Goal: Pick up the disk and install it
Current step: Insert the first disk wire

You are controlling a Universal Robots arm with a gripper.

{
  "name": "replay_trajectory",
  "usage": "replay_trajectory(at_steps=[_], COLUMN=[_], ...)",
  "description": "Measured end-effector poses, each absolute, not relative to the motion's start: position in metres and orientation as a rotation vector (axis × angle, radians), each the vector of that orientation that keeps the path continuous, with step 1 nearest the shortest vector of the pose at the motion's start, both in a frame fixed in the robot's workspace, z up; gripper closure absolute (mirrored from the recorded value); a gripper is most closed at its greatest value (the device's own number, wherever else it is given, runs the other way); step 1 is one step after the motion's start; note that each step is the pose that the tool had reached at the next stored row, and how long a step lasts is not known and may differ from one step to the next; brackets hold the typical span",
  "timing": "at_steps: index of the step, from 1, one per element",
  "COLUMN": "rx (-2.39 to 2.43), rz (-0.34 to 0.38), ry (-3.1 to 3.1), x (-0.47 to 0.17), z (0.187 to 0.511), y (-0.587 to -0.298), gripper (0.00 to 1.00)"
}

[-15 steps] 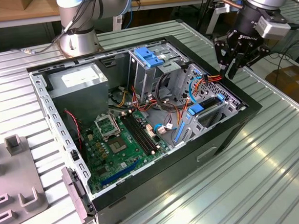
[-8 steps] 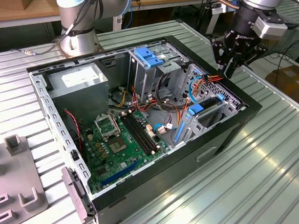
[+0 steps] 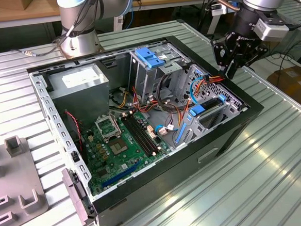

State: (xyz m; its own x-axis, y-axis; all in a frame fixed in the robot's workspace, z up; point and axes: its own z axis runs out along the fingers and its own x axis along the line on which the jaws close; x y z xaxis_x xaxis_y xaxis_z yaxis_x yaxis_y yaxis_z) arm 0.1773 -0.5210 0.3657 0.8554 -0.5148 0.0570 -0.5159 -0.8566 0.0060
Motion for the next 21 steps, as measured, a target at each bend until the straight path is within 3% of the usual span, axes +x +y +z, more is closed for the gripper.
replay_trajectory(at_steps=[5, 7, 21], rx=[3.006, 3.006, 2.994], rz=[0.086, 0.086, 0.086], ry=[-0.835, -0.835, -0.875], x=[0.1771, 0.1771, 0.1771], z=[0.3654, 0.3655, 0.3698], y=[-0.5210, -0.5210, -0.5210], gripper=[0.70, 0.83, 0.83])
